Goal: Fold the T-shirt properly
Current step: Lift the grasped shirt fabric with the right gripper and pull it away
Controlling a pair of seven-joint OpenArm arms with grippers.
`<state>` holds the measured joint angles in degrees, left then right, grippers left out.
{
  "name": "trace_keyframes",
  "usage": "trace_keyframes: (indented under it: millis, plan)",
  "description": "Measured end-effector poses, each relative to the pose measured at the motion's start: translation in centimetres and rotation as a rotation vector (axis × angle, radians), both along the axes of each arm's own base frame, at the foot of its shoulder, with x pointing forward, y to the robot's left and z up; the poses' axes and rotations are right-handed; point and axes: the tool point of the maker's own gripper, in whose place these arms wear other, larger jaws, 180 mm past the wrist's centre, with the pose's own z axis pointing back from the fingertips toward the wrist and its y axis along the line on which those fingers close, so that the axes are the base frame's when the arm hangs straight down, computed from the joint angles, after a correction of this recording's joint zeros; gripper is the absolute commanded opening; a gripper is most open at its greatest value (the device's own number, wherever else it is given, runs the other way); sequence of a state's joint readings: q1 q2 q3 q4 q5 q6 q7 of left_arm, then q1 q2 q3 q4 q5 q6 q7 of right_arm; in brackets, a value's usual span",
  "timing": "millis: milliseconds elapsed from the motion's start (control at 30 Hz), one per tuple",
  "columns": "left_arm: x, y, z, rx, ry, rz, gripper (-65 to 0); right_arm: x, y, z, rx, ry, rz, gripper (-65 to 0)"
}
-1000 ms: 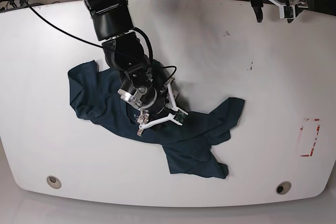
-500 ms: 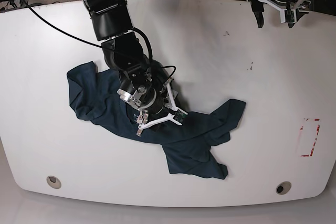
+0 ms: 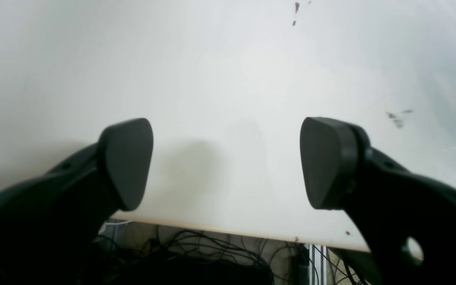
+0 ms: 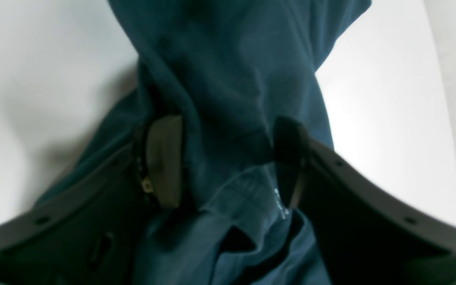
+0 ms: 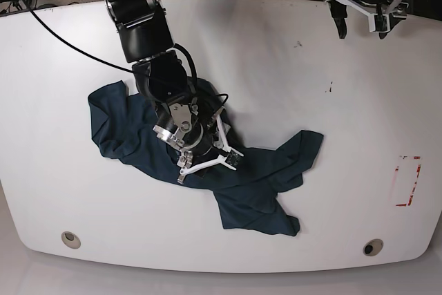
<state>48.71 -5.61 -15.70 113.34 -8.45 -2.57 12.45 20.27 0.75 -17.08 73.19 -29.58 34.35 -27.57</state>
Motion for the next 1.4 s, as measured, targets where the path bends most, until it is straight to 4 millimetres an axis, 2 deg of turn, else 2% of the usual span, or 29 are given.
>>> trace_keyframes:
  millis: [133, 367, 533, 967, 1033, 1100, 1133, 1267, 1400]
  plan:
    - [0.0, 0.0, 0.0, 0.000, 0.001, 0.000, -10.3, 0.4, 0.1, 0.4, 0.002, -0.010, 0.000, -32.3]
    - [0.0, 0.0, 0.0, 0.000, 0.001, 0.000, -10.3, 0.2, 0.5, 0.2, 0.005, -0.003, 0.004, -50.6]
    - [0.0, 0.0, 0.0, 0.000, 0.000, 0.000, -10.3, -0.4, 1.3, -1.3, 0.011, 0.046, 0.007, -51.0]
    - [0.2, 0.0, 0.0, 0.000, -0.005, 0.000, -10.3, -0.3, 1.2, -1.2, 0.010, 0.046, 0.005, -52.2]
    - [0.2, 0.0, 0.0, 0.000, -0.004, 0.000, -10.3, -0.3, 1.2, -1.3, 0.009, 0.047, 0.005, -54.5]
    - [0.2, 0.0, 0.0, 0.000, -0.005, 0.000, -10.3, -0.3, 1.2, -1.3, 0.010, 0.047, 0.005, -63.9]
    - [0.2, 0.0, 0.1, 0.000, -0.005, 0.000, -10.3, -0.3, 1.2, -1.3, 0.009, 0.047, 0.005, -65.0]
    - [0.2, 0.0, 0.0, 0.000, -0.005, 0.000, -10.3, -0.3, 0.8, -0.8, -0.014, 0.043, -0.012, -65.0]
    - [0.7, 0.0, 0.2, 0.000, -0.015, 0.000, -10.0, -0.2, 0.8, 1.1, -0.016, -0.005, -0.021, -65.0]
